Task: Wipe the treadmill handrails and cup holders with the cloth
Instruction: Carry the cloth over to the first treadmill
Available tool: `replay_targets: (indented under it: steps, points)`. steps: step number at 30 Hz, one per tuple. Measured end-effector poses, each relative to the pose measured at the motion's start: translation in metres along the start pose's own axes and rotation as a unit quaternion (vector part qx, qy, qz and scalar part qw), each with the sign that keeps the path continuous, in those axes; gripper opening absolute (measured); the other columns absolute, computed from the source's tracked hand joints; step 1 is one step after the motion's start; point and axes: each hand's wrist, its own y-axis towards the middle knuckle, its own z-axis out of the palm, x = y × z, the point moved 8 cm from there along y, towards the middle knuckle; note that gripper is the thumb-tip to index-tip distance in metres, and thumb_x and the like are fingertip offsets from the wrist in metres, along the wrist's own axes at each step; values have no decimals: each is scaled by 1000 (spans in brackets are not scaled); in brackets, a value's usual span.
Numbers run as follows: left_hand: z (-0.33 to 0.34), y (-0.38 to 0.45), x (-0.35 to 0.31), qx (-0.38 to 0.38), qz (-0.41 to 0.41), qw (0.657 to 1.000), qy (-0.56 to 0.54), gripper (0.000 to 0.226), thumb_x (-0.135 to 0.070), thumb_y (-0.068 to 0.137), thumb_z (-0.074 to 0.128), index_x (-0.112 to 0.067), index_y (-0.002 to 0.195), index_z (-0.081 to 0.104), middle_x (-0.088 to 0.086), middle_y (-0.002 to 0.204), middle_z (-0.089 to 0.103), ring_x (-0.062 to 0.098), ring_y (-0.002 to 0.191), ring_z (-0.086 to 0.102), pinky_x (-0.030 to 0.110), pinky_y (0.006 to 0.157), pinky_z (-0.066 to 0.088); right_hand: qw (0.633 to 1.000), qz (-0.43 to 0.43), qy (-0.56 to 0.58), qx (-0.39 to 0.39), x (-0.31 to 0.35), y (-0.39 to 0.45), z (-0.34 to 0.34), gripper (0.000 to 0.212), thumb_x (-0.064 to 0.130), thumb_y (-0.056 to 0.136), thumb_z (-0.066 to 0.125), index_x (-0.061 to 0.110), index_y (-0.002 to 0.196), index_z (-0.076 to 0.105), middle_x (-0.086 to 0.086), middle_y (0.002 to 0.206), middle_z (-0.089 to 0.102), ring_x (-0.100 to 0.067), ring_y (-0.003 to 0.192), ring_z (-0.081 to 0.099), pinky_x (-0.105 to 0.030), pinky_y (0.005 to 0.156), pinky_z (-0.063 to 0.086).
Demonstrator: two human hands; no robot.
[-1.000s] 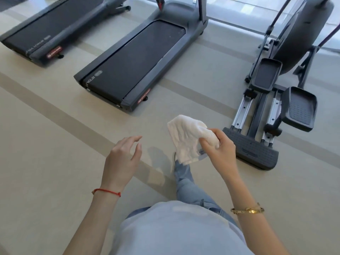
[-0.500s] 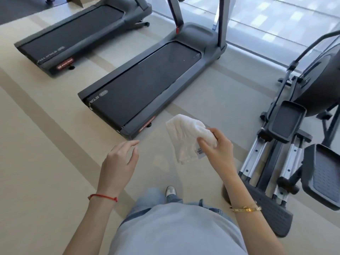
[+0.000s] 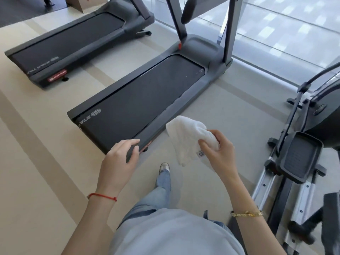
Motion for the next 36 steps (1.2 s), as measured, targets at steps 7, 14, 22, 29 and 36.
replay_targets:
  steps: [7, 14, 22, 29, 36]
  points:
    - [19, 174, -12, -15, 28, 999, 1, 24, -20, 98, 54, -18, 116, 69, -6, 115, 68, 10, 108, 62, 26, 92, 50, 1000, -15, 7, -19, 13, 160, 21, 17, 15, 83, 70, 26, 96, 66, 13, 81, 68, -5, 75, 62, -13, 63, 47]
    - [45, 309, -31, 16, 53, 998, 6, 24, -21, 98, 53, -19, 117, 68, -7, 115, 68, 9, 107, 62, 27, 92, 51, 999, -8, 15, -49, 13, 272, 25, 18, 15, 83, 70, 29, 94, 65, 16, 81, 67, -3, 73, 62, -11, 61, 46]
    - [95, 427, -53, 40, 60, 997, 6, 25, -23, 98, 53, -21, 119, 67, -8, 118, 67, 9, 108, 62, 29, 93, 52, 998, 5, 23, -60, -4, 384, 18, 20, 12, 83, 70, 29, 93, 66, 14, 79, 67, -3, 72, 61, -11, 61, 46]
    - [145, 531, -89, -6, 44, 999, 5, 26, -25, 98, 53, -23, 120, 66, -9, 118, 68, 8, 108, 62, 25, 93, 49, 997, -44, 61, -34, -4, 516, -12, 21, 13, 83, 69, 30, 95, 65, 13, 84, 68, -7, 76, 63, -14, 63, 49]
    - [172, 637, -148, -82, 10, 996, 16, 28, -24, 98, 52, -21, 123, 64, -6, 119, 68, 13, 108, 63, 29, 94, 51, 989, -129, 60, 46, 27, 664, -46, 24, 7, 85, 68, 24, 103, 65, 14, 92, 67, -8, 83, 63, -19, 66, 51]
